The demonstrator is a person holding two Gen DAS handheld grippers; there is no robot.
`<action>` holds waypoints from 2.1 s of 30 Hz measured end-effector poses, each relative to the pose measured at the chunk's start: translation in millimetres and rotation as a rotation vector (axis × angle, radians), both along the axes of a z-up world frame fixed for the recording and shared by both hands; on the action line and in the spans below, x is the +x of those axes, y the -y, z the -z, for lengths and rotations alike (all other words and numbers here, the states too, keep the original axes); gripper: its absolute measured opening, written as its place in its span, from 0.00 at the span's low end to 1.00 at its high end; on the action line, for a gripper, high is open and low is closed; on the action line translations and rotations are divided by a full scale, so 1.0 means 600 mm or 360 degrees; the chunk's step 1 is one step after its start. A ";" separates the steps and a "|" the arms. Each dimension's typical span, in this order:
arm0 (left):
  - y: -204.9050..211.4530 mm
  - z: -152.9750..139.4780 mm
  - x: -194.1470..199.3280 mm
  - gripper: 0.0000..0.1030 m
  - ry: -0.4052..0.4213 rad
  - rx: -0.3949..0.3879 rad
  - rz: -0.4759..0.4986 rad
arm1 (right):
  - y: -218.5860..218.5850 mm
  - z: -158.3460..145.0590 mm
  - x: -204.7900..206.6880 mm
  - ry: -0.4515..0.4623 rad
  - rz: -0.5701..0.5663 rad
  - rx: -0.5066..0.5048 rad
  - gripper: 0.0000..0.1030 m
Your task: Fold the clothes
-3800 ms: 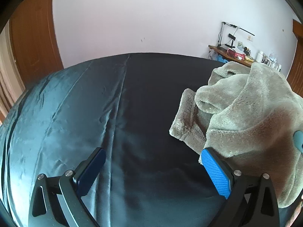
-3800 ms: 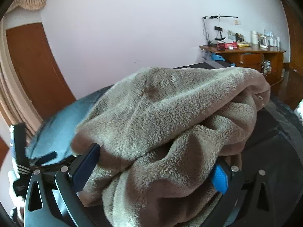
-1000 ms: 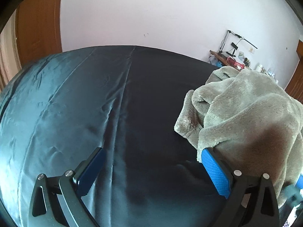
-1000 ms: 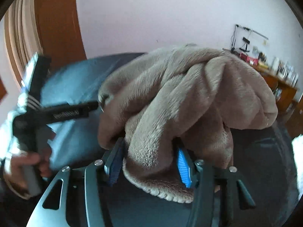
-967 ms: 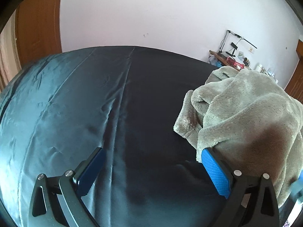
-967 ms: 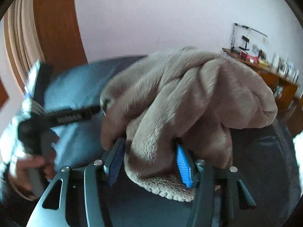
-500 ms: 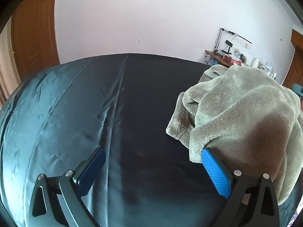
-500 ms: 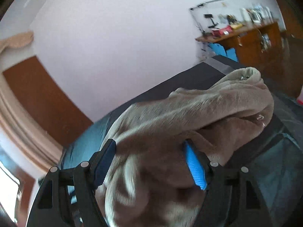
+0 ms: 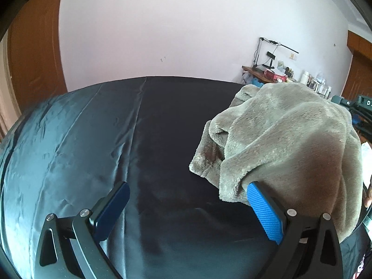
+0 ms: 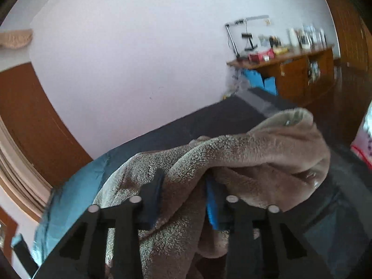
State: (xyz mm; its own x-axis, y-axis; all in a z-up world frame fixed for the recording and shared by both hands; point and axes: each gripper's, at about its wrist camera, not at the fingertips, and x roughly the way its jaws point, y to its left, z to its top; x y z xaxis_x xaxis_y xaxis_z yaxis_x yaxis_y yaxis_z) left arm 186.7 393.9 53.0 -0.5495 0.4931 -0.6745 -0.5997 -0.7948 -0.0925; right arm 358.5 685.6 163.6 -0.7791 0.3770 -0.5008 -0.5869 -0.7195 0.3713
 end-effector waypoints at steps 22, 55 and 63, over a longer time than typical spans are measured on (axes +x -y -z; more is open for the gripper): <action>0.021 -0.002 -0.004 0.99 0.0055 0.0076 -0.0003 | 0.031 -0.009 0.044 -0.0108 0.0019 -0.0028 0.88; 0.186 -0.045 -0.005 0.99 0.0012 0.0250 -0.0236 | 0.296 0.065 -0.028 -0.0003 -0.0981 0.0275 0.23; 0.225 -0.129 0.076 0.99 -0.0276 0.0184 -0.0039 | 0.391 0.171 -0.066 0.0128 -0.1237 0.0171 0.26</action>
State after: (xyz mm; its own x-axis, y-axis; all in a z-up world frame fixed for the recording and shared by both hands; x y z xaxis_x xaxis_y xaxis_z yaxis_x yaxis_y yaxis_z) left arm 232.2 259.2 130.7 -0.6652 0.5467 -0.5085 -0.5953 -0.7994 -0.0808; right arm 319.2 450.8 60.8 -0.8020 -0.2113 -0.5587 0.0768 -0.9641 0.2544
